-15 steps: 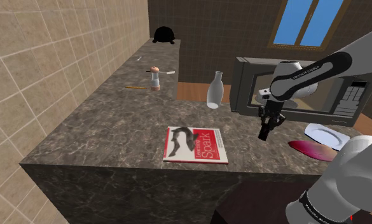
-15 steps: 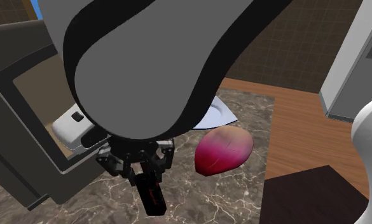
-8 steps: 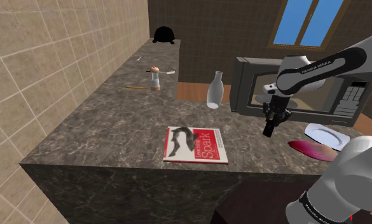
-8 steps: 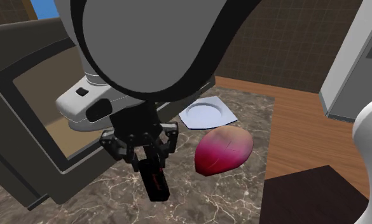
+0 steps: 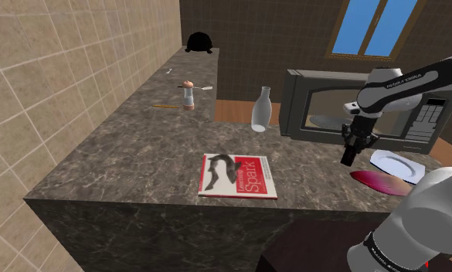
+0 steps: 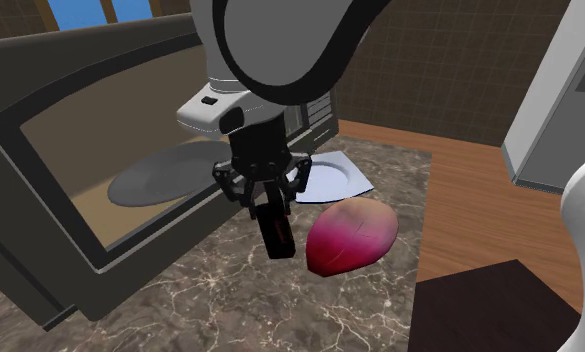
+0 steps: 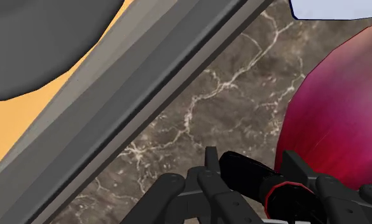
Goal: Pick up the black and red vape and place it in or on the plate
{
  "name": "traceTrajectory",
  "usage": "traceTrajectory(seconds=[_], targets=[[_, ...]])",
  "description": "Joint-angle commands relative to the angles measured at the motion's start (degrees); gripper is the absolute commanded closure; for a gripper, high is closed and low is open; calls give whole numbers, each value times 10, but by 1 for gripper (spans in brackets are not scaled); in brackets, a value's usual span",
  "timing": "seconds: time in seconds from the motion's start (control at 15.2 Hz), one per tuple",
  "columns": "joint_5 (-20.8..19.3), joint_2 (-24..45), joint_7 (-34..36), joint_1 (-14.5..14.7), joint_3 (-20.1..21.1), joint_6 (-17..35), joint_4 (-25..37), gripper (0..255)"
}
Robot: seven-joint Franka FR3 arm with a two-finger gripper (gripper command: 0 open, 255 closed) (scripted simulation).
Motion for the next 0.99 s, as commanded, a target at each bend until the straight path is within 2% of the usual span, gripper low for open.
traceTrajectory(seconds=[0.0, 0.33, 0.59, 0.79, 0.92], targets=[[-4, 8, -34, -10, -25, 5, 9, 255], [6, 41, -124, -20, -93, 13, 46, 255], [44, 88, -212, -12, -158, 23, 86, 255], [108, 148, -300, 2, -213, 33, 121, 255], [184, 210, -381, 4, -243, 37, 147, 255]])
